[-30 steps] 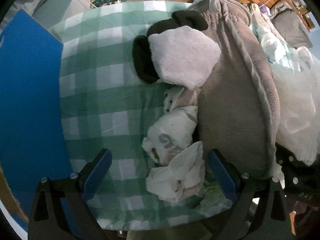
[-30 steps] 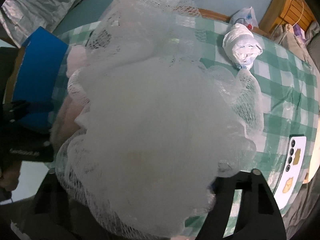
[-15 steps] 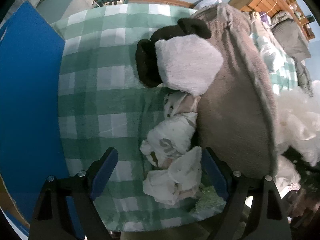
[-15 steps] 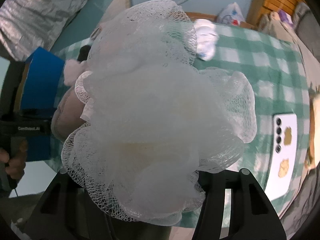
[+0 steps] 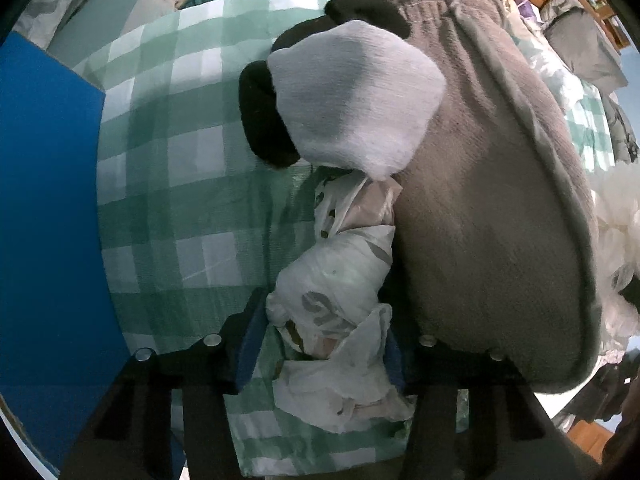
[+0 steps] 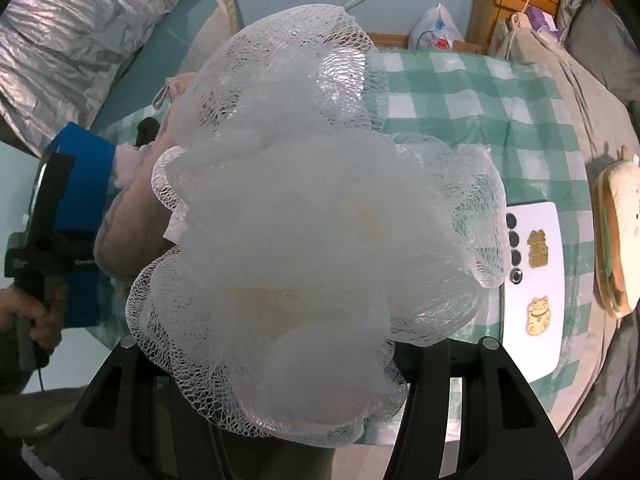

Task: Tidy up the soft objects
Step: 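Lift and carry the pouf and plastic bundle with both tools over the cardboard box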

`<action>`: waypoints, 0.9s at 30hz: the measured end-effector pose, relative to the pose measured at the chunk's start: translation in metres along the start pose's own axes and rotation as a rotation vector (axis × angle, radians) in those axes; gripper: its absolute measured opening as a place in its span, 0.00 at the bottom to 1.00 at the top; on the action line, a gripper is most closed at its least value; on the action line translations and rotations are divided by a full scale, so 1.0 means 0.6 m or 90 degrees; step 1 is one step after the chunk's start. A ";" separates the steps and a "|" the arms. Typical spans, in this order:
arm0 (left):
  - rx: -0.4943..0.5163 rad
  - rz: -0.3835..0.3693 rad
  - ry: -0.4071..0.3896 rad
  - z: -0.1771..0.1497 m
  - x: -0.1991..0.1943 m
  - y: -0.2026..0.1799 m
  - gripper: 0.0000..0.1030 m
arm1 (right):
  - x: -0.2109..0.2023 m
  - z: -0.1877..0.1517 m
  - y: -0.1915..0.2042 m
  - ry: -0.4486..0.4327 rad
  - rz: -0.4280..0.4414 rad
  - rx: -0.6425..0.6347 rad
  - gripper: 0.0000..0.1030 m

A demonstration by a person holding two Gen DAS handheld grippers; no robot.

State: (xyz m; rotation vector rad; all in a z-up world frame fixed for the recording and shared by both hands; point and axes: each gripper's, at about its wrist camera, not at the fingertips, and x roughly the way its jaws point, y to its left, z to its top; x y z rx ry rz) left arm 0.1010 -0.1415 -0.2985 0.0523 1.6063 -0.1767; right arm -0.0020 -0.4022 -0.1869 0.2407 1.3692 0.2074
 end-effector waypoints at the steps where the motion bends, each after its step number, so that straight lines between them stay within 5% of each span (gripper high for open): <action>1: 0.001 -0.001 -0.001 -0.004 -0.002 0.001 0.49 | -0.004 -0.004 -0.002 -0.002 0.002 -0.001 0.53; 27: 0.026 0.050 -0.099 -0.076 -0.144 0.014 0.48 | -0.084 -0.001 0.025 -0.075 0.025 -0.023 0.52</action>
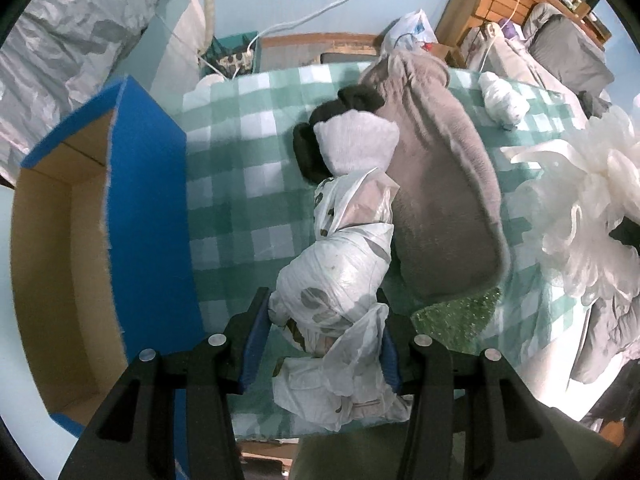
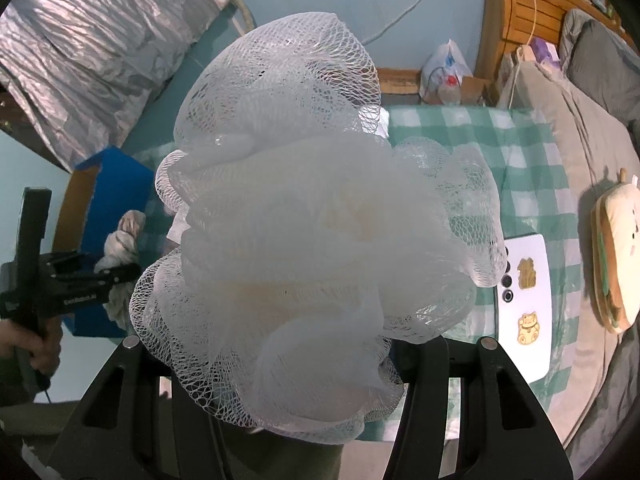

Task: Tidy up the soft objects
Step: 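Lift and carry the pouf and plastic bundle with both tools over the cardboard box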

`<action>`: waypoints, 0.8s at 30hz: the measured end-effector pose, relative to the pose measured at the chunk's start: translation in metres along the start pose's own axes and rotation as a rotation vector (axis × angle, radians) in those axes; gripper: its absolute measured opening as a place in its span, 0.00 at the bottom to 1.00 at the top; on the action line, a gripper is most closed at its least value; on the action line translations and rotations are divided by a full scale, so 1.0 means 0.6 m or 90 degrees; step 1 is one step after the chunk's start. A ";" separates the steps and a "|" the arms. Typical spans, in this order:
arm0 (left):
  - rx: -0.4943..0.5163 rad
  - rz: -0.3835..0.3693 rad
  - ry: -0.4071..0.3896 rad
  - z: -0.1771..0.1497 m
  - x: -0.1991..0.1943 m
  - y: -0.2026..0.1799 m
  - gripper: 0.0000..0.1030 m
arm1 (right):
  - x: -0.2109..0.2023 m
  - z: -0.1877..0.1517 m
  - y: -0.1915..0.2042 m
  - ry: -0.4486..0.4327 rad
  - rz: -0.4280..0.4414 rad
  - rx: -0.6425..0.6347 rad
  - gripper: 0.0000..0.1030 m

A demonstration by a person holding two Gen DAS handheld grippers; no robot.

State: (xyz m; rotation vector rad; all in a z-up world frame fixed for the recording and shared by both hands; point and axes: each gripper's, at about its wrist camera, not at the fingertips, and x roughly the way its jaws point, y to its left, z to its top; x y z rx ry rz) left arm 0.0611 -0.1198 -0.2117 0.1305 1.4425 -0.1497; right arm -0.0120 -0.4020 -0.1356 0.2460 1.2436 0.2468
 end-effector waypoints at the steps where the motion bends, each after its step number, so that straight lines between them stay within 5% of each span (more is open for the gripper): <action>1: 0.002 0.002 -0.006 -0.021 -0.014 -0.011 0.48 | -0.004 0.002 0.004 -0.003 0.002 -0.001 0.52; 24: 0.016 0.018 -0.105 -0.063 -0.172 0.041 0.48 | -0.055 0.043 0.089 -0.043 0.018 -0.050 0.52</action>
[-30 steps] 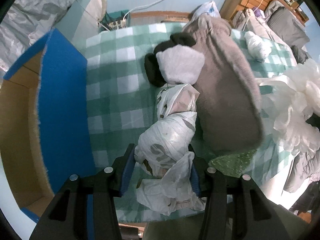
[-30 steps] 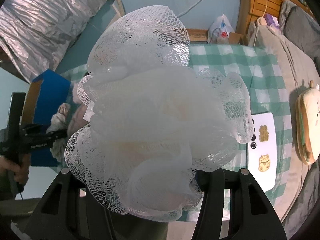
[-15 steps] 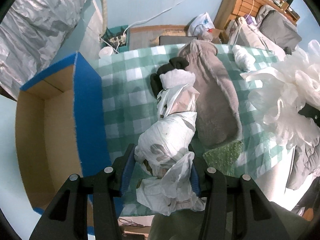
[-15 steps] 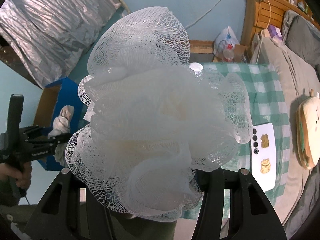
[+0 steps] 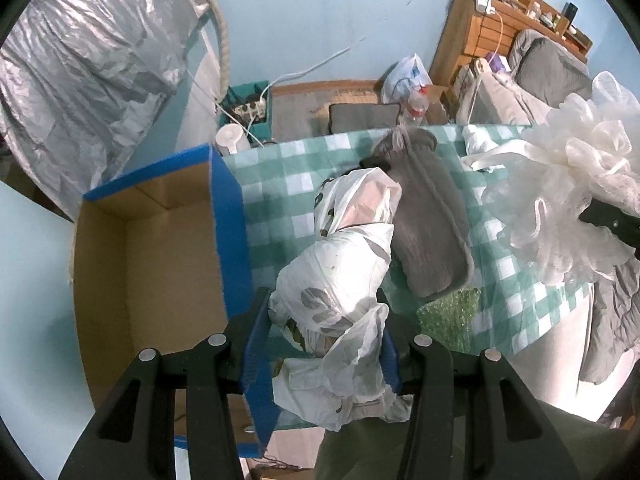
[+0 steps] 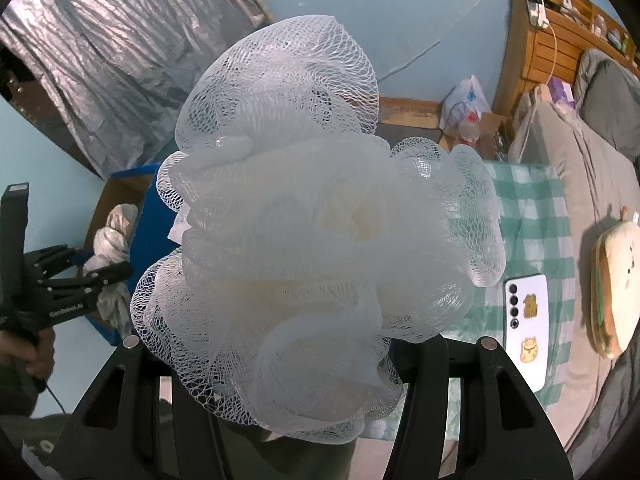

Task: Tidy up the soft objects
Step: 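Lift and carry the pouf and plastic bundle with both tools over the cardboard box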

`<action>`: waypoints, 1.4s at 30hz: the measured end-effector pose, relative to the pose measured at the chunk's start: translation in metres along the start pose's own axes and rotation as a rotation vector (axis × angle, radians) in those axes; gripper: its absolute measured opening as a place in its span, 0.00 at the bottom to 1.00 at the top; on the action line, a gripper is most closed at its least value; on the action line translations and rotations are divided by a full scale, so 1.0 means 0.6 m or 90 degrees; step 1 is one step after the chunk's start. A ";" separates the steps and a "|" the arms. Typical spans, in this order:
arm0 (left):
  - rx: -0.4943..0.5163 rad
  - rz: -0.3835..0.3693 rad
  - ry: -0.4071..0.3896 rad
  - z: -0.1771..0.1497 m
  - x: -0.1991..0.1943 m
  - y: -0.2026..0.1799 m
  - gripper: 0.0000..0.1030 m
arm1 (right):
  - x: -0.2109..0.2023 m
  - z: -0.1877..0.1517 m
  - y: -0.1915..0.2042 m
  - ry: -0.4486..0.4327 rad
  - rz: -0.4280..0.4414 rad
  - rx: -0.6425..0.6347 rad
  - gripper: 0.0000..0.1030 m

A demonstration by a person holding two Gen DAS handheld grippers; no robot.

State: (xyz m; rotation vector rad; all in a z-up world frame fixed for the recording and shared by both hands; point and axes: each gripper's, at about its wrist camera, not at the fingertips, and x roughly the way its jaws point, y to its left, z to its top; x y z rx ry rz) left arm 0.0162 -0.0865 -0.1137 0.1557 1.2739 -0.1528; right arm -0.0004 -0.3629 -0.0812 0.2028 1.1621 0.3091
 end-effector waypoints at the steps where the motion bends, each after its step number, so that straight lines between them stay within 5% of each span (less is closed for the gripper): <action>1: -0.001 0.001 -0.002 0.000 -0.001 0.002 0.48 | -0.001 0.002 0.003 -0.002 0.002 -0.003 0.52; 42: -0.147 0.060 -0.025 -0.038 -0.053 0.172 0.48 | 0.082 0.107 0.224 0.019 0.128 -0.170 0.52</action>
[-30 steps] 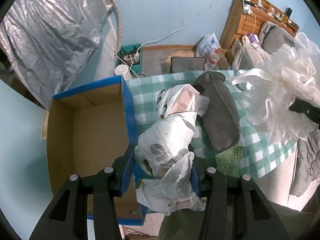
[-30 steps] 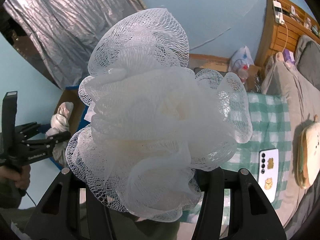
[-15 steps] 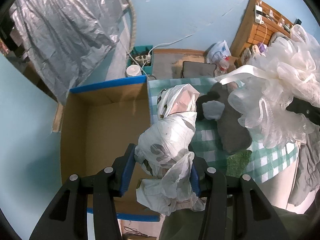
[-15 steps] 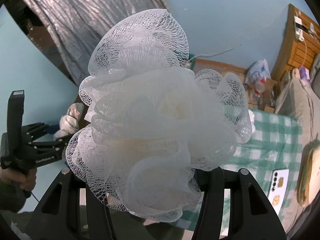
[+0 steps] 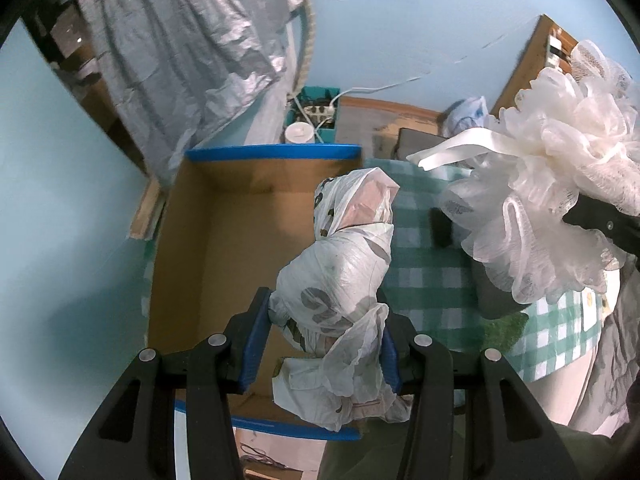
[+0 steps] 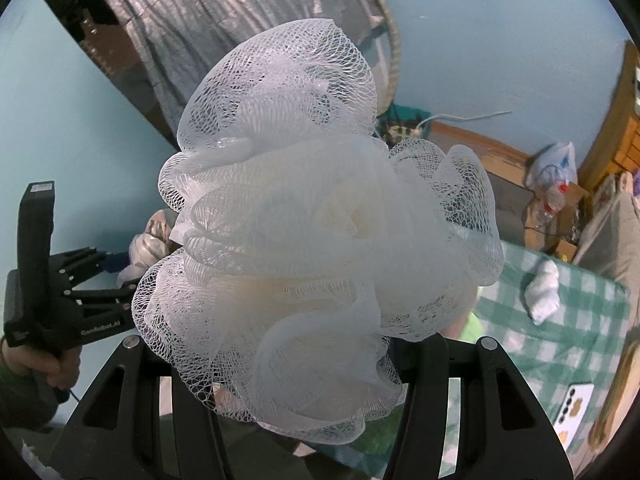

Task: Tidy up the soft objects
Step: 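Lift and carry the pouf and plastic bundle with both tools over the cardboard box, then open both tools to drop the pouf and plastic bundle into the box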

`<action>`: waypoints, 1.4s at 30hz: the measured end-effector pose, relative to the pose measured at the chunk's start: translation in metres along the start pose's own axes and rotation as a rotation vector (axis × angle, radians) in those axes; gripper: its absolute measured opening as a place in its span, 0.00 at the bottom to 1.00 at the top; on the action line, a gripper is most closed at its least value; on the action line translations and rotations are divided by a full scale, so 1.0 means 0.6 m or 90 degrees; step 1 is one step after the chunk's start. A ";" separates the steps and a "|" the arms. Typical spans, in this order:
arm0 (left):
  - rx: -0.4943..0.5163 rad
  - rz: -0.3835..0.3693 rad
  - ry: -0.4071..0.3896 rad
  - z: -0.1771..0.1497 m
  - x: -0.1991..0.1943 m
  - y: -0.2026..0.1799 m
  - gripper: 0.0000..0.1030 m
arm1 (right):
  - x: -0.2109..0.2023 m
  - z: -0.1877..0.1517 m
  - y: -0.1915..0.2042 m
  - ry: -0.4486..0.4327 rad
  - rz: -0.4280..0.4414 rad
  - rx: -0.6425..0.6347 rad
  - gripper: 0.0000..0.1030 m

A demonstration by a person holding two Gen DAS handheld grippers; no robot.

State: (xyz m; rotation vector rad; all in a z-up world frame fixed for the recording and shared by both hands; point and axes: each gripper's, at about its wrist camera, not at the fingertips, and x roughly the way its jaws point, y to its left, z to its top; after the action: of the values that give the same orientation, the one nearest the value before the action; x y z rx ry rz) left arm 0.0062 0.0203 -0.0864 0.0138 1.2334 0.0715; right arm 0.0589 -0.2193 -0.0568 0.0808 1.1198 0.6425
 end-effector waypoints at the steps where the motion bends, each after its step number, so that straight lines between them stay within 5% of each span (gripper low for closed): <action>1: -0.006 0.003 0.001 0.000 0.000 0.008 0.48 | 0.009 0.006 0.005 0.003 0.006 -0.007 0.52; 22: -0.084 0.028 0.011 -0.006 0.022 0.136 0.48 | 0.125 0.076 0.105 0.049 0.061 -0.086 0.52; 42: -0.114 0.015 0.065 -0.016 0.089 0.202 0.48 | 0.236 0.118 0.169 0.113 0.055 -0.100 0.53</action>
State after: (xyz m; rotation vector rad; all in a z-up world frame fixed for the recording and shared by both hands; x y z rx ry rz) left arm 0.0093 0.1443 -0.1339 -0.1318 1.3246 0.2051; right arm 0.1142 -0.0454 -0.1019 -0.0647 1.2374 0.8258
